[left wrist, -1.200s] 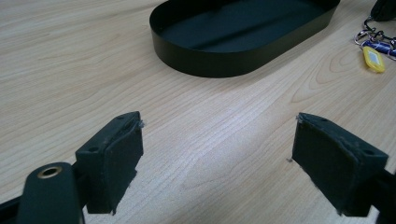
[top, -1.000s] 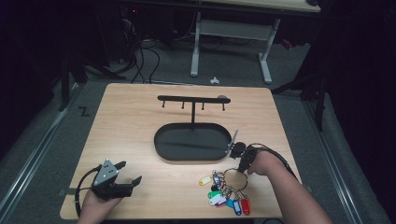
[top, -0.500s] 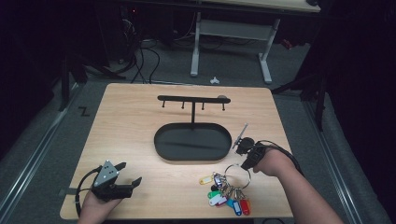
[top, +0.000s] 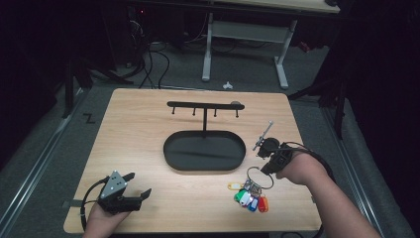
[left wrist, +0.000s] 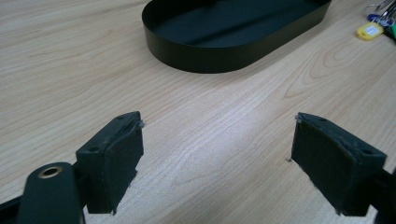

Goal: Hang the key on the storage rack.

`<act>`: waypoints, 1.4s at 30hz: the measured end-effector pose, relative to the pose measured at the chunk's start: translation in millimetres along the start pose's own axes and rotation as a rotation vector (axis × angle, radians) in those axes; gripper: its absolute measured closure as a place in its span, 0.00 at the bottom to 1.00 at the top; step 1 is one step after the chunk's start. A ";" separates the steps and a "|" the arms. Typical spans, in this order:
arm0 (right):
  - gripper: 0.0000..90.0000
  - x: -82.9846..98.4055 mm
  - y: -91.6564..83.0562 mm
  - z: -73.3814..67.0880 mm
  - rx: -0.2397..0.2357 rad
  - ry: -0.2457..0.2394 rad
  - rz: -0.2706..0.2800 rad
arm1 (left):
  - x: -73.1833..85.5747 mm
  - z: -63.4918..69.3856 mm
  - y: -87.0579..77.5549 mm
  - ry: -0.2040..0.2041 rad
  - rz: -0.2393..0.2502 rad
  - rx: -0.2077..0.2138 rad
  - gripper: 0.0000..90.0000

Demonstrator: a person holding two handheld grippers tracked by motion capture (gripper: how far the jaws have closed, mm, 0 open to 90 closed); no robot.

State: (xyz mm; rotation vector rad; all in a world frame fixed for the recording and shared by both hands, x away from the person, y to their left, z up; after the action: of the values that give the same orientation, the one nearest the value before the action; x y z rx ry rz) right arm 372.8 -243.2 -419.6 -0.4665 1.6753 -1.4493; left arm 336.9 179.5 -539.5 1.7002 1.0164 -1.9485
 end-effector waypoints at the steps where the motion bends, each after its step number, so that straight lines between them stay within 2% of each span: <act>1: 0.97 -1.1 -4.2 -0.2 0.005 0.004 0.004 | 0.0 0.3 0.4 0.000 0.002 0.000 0.19; 6: 0.97 -8.2 -25.3 0.8 0.030 0.006 0.001 | 0.1 -0.1 0.0 -0.001 -0.001 0.000 0.19; 17: 0.97 -28.0 -53.4 6.1 0.076 -0.002 -0.003 | 0.2 -0.4 0.0 -0.002 0.000 0.001 0.19; 27: 0.97 -51.7 -63.9 10.7 0.099 -0.018 -0.002 | 0.0 -1.1 -0.6 -0.006 0.000 0.002 0.19; 29: 0.97 -61.5 -66.4 11.1 0.105 -0.026 0.000 | -0.2 -1.4 -0.7 -0.004 0.002 0.001 0.19; 42: 0.97 -101.9 -68.7 15.4 0.106 -0.052 0.011 | -0.2 -3.1 -0.8 -0.004 0.003 -0.001 0.20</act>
State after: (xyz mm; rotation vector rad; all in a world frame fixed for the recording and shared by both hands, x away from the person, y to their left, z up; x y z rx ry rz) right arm 426.3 -194.8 -318.9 -0.4321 1.5490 -1.4973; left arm 338.5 182.3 -539.1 1.6959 1.0131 -1.9484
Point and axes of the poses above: each handheld gripper's, and its own axes: y roughly forward along the jaws, x roughly out of its underside, z roughly to its right, the point moved 5 cm from there along y, roughly forward along the jaws, and after that the axes turned 15 degrees about z, right-handed, at the moved point
